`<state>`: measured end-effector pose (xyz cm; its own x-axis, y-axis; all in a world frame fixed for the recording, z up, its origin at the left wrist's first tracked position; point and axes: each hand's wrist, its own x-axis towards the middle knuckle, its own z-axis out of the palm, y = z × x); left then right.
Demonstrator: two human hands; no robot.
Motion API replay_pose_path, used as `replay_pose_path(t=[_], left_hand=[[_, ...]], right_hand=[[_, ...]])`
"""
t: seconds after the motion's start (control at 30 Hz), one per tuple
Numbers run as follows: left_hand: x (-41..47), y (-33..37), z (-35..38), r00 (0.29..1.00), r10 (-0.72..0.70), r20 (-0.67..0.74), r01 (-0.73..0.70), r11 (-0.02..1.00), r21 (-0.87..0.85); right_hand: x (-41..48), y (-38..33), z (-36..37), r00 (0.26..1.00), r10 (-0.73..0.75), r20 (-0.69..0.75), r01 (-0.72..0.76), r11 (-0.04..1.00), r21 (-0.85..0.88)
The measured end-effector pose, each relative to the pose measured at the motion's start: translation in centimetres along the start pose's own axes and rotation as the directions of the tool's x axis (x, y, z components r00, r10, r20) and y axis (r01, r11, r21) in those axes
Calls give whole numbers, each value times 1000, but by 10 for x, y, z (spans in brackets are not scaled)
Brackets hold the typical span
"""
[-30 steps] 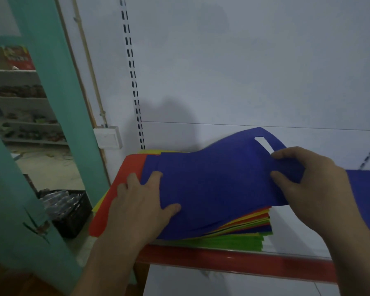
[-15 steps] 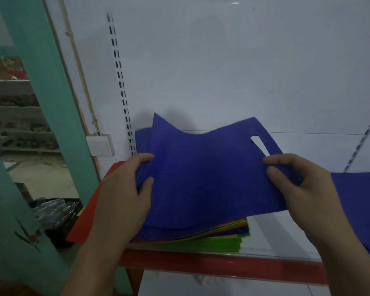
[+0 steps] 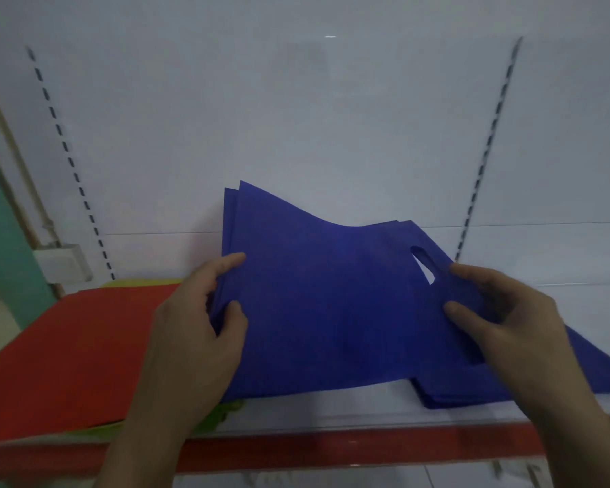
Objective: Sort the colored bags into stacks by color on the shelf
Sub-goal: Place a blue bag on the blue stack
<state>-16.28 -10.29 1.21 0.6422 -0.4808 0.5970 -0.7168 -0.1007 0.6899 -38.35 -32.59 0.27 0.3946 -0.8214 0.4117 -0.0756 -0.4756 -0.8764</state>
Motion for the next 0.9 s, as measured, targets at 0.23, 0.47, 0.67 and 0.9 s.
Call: replay_pose_path(t=[0.23, 0.47, 0.67, 0.9], left_hand=[[-8, 48, 104, 999, 4, 39, -6, 999, 52], [-35, 63, 203, 989, -67, 129, 56, 994, 89], [-44, 67, 251, 969, -108, 224, 69, 982, 177], [-44, 70, 265, 863, -368, 347, 142, 834, 533]], right_hand=[[26, 59, -98, 997, 76, -34, -76, 997, -11], [51, 136, -161, 993, 83, -81, -101, 964, -247], [67, 162, -182, 994, 91, -59, -108, 881, -460], [69, 171, -185, 973, 173, 154, -55, 818, -573]])
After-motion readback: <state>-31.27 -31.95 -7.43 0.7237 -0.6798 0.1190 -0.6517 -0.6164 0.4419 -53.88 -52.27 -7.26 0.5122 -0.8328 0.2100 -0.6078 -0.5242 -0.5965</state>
